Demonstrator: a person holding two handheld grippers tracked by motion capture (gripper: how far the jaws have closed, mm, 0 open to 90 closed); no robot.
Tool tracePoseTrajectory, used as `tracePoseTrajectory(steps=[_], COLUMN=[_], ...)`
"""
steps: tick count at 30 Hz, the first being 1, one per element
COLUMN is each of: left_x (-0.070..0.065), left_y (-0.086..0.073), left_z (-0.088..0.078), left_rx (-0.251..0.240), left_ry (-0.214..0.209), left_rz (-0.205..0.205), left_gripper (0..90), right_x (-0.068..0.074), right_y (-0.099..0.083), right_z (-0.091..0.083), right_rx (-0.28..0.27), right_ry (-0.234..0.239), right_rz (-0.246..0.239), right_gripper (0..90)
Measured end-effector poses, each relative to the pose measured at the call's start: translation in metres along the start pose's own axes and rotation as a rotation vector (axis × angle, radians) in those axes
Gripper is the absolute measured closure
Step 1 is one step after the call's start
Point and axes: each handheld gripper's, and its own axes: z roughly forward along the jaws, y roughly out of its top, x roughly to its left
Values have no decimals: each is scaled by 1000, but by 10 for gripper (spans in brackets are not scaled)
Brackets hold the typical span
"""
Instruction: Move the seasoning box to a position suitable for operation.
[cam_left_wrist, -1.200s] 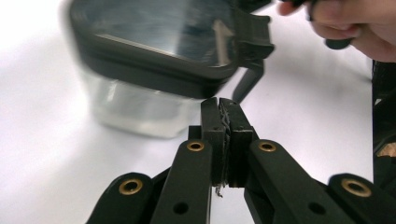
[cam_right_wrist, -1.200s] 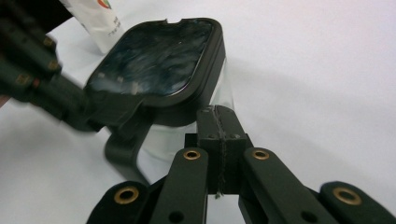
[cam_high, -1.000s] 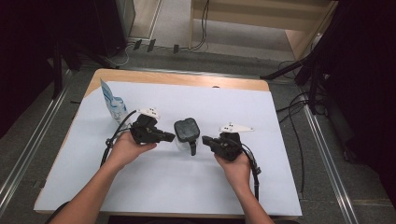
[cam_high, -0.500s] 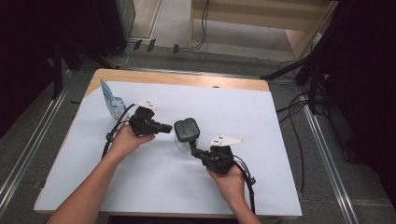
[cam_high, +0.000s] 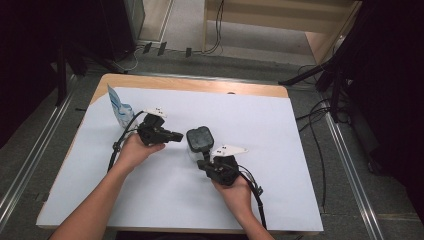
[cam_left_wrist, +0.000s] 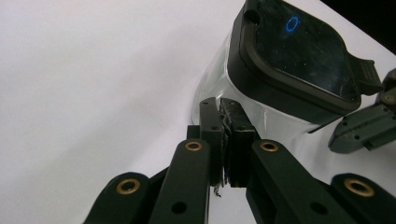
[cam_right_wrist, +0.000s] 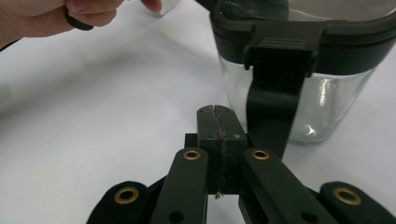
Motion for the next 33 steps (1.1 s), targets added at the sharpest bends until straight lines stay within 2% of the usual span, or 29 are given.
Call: tracePoseTrajectory(steps=[10, 15, 18, 23, 26, 33], left_x=[-2, 0, -2, -4, -8, -13], left_y=[-1, -1, 1, 2, 3, 3], left_z=[0, 4, 8, 15, 20, 24], left_rx=[9, 4, -6, -14, -16, -2], left_ry=[16, 22, 32, 28, 18, 5], left_rz=[11, 17, 37, 31, 40, 48], left_gripper=[900, 900, 900, 900, 900, 896], right_x=[-7, -10, -16, -20, -23, -34], right_y=[0, -1, -2, -2, -3, -3], right_z=[-3, -6, -10, -13, -16, -20], right_rx=[1, 1, -4, -7, -9, -14], right_ry=[-4, -12, -28, -39, -50, -76], right_rz=[6, 29, 45, 67, 75, 90], right_gripper=[900, 900, 900, 900, 900, 900])
